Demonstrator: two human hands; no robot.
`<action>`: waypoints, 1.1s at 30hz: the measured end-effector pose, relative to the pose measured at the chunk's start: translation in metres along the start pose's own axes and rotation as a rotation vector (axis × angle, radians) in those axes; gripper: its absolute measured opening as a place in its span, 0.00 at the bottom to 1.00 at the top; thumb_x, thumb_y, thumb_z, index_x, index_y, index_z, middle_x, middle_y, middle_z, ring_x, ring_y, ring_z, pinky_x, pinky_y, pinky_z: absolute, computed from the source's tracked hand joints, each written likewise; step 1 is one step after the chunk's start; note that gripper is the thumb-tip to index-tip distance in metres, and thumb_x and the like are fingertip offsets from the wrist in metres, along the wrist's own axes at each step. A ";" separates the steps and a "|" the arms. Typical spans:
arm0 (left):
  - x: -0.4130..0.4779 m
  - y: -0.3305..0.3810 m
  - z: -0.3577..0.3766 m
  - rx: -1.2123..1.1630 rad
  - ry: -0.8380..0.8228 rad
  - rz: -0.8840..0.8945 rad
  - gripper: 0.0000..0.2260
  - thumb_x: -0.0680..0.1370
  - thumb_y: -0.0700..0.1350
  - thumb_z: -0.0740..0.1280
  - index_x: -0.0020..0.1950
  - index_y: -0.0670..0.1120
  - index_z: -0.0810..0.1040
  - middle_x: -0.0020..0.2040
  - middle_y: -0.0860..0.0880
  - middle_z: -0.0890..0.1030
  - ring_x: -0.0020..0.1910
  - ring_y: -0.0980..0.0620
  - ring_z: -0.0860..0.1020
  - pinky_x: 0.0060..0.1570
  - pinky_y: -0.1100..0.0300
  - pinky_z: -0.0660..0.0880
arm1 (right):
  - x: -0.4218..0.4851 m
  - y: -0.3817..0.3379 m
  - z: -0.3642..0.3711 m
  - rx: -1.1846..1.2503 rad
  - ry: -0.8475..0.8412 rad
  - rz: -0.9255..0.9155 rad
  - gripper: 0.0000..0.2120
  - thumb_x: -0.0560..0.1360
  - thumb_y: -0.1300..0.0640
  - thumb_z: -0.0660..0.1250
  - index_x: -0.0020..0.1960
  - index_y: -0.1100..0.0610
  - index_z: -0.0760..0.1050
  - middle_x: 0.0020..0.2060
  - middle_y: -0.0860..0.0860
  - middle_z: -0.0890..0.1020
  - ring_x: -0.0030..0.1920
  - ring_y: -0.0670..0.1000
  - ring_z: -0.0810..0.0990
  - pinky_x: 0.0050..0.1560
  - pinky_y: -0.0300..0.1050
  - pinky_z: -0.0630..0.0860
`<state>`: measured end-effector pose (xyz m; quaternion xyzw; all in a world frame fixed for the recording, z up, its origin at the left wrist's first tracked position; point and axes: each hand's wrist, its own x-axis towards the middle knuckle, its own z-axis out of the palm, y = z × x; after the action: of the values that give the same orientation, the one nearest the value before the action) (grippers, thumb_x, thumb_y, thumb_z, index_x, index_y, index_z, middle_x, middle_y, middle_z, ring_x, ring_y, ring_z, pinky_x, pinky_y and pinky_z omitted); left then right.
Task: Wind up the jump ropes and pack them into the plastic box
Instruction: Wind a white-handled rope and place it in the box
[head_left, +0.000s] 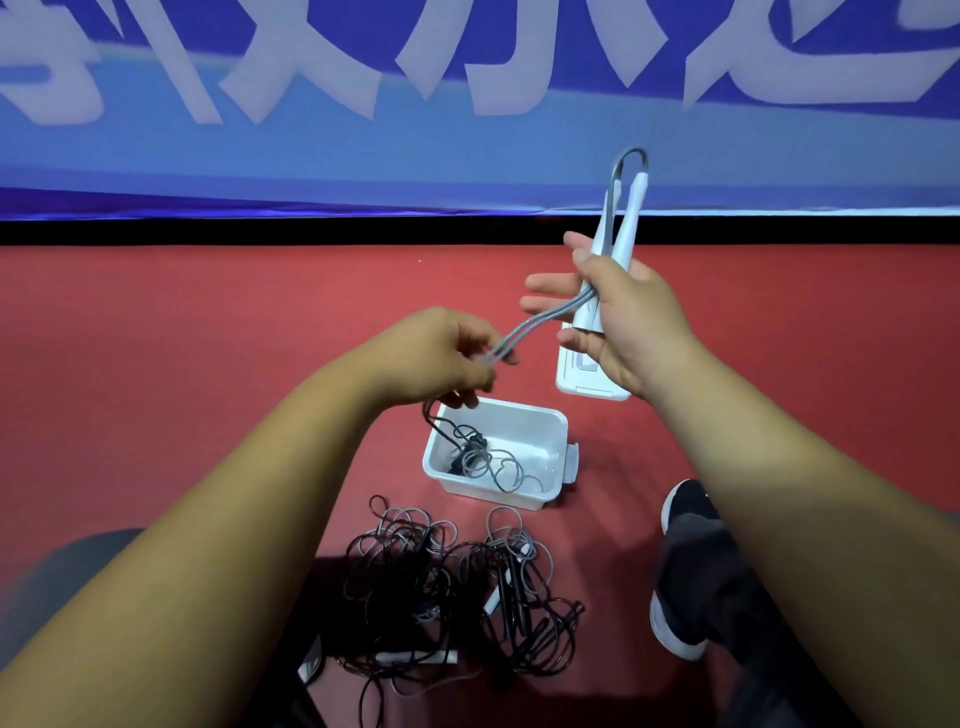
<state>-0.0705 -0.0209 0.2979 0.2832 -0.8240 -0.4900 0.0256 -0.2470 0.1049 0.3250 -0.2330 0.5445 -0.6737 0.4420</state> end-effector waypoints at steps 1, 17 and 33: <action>0.001 -0.002 0.000 0.118 0.035 -0.028 0.10 0.80 0.36 0.70 0.56 0.48 0.86 0.42 0.46 0.87 0.37 0.50 0.86 0.39 0.57 0.82 | -0.001 0.001 0.001 0.001 -0.019 0.001 0.17 0.88 0.54 0.60 0.76 0.50 0.70 0.53 0.57 0.89 0.52 0.57 0.90 0.30 0.39 0.78; 0.004 -0.019 -0.024 0.321 0.461 -0.009 0.08 0.83 0.48 0.69 0.47 0.48 0.85 0.39 0.50 0.86 0.39 0.54 0.82 0.36 0.67 0.73 | -0.004 0.013 0.001 -0.014 -0.433 0.311 0.19 0.86 0.61 0.65 0.72 0.68 0.67 0.63 0.64 0.84 0.63 0.67 0.84 0.27 0.37 0.74; 0.003 -0.003 -0.031 -0.098 -0.061 0.147 0.08 0.76 0.31 0.73 0.51 0.42 0.85 0.53 0.35 0.85 0.61 0.34 0.82 0.65 0.43 0.76 | -0.023 0.053 0.008 -0.333 -1.006 0.717 0.04 0.83 0.65 0.64 0.53 0.61 0.69 0.49 0.61 0.86 0.39 0.52 0.85 0.22 0.36 0.60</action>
<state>-0.0617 -0.0479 0.3113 0.2053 -0.8180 -0.5350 0.0504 -0.2113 0.1194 0.2816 -0.3898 0.4119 -0.1985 0.7994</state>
